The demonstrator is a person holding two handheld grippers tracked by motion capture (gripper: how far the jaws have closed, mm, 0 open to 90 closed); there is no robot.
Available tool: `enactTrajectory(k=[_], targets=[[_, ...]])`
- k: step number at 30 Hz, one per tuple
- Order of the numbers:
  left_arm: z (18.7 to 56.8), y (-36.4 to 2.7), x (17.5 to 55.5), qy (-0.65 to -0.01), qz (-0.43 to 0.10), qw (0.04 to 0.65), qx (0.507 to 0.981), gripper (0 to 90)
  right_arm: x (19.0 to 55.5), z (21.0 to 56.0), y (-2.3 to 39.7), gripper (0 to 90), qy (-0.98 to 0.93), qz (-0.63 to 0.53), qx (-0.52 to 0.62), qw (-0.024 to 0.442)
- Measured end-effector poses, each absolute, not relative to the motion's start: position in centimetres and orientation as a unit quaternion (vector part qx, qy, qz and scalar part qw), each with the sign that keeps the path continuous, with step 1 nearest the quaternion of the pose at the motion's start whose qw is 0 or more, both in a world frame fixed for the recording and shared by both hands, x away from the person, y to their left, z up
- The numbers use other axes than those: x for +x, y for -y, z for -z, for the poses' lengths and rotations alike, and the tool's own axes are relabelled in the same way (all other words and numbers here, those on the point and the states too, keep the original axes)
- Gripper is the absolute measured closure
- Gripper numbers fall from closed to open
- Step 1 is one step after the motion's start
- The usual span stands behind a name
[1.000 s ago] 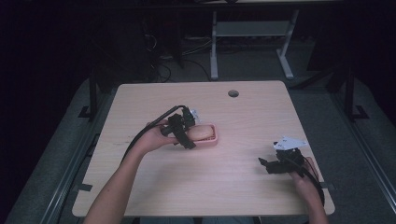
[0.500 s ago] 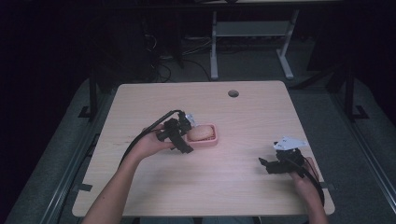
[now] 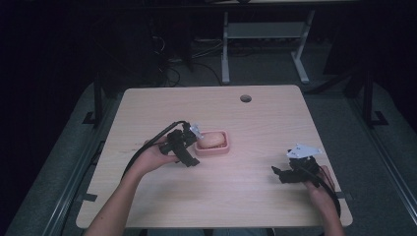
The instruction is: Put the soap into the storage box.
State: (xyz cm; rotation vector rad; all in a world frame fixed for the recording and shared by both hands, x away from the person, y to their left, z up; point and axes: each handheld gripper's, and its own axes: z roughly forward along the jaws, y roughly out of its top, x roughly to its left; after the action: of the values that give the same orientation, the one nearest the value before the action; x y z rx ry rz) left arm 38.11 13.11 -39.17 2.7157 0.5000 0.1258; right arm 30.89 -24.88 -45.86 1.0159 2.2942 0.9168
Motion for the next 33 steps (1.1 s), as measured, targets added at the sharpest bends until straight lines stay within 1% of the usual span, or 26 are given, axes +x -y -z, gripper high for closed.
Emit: enactTrajectory(k=[33], targets=[[40.2, -17.4, 34.8, -0.196, -0.057, 0.197, 0.959, 21.2, 30.8, 45.8, 24.6, 13.9, -0.835, -0.329, 0.368, 0.243]])
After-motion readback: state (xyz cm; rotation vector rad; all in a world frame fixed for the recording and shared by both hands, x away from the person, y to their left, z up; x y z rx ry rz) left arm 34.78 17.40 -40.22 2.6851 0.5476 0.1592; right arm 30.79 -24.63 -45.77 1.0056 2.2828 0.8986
